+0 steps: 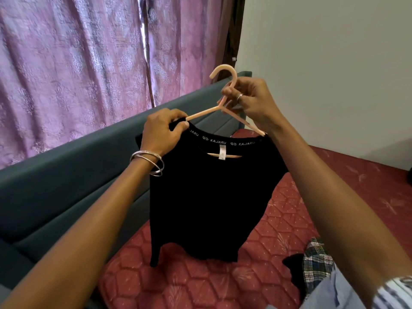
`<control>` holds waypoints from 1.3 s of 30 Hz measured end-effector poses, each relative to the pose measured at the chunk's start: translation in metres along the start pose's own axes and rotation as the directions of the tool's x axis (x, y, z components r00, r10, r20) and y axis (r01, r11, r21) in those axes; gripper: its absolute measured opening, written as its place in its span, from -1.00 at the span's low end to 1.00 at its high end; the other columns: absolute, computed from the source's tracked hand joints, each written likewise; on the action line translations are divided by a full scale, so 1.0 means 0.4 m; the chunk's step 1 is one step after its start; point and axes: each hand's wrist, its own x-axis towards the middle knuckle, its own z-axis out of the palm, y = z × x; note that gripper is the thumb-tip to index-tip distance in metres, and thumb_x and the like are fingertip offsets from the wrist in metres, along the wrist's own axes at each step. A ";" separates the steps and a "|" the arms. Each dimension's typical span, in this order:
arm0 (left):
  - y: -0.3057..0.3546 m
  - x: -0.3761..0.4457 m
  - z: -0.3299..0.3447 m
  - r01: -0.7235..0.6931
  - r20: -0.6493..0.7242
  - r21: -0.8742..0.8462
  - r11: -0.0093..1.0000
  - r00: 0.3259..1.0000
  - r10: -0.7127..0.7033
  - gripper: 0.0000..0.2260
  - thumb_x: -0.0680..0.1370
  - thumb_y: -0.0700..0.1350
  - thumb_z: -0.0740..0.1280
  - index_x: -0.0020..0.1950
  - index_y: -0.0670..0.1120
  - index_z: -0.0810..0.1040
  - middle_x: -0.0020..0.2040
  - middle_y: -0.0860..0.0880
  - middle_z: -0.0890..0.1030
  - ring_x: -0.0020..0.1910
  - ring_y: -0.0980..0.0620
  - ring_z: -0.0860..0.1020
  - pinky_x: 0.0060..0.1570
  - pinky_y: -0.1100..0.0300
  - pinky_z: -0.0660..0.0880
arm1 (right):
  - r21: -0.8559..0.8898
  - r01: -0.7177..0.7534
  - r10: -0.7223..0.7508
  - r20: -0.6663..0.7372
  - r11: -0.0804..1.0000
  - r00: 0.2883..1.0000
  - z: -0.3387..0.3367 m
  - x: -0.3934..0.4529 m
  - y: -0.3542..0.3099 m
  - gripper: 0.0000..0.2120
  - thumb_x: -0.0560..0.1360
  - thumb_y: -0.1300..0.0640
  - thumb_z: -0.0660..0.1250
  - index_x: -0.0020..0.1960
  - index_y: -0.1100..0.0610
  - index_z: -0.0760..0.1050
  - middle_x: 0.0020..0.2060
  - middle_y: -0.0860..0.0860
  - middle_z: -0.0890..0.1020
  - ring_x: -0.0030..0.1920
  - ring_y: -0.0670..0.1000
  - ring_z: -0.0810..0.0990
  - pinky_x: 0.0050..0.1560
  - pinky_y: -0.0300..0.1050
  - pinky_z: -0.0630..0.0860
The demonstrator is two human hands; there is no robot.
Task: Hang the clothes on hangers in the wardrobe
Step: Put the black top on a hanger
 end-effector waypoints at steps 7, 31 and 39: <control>-0.018 -0.021 -0.007 0.061 0.048 0.147 0.987 0.997 -0.068 -0.84 0.42 0.07 0.43 -0.11 0.03 0.69 -0.23 -0.01 0.56 -0.22 -0.01 0.51 -0.17 0.01 0.50 | -0.109 -0.034 0.045 0.094 0.993 0.995 0.039 0.012 0.037 -0.84 0.59 0.20 0.26 0.03 0.31 0.51 -0.17 0.20 0.67 -0.23 0.09 0.70 -0.22 0.13 0.65; -0.021 -0.078 -0.269 0.367 -0.286 -0.153 0.918 0.872 -0.396 -0.92 0.40 -0.16 0.50 -0.13 -0.12 0.70 -0.32 0.08 0.58 -0.32 0.16 0.53 -0.20 0.32 0.44 | -0.459 0.228 -0.145 0.209 0.858 0.967 0.152 -0.037 0.056 -0.79 0.45 0.12 0.46 0.09 0.04 0.60 -0.11 -0.03 0.68 -0.03 -0.01 0.64 0.05 -0.03 0.54; -0.052 -0.212 -0.751 0.426 -0.549 -0.015 0.904 0.753 -0.364 -0.88 0.40 -0.10 0.51 -0.14 -0.12 0.69 -0.37 0.03 0.61 -0.49 0.27 0.51 -0.37 0.42 0.42 | -0.367 0.475 -0.392 0.279 0.800 0.877 0.528 0.012 -0.201 -0.88 0.55 0.13 0.32 0.04 0.09 0.60 -0.16 0.11 0.68 -0.11 0.19 0.61 -0.13 0.06 0.52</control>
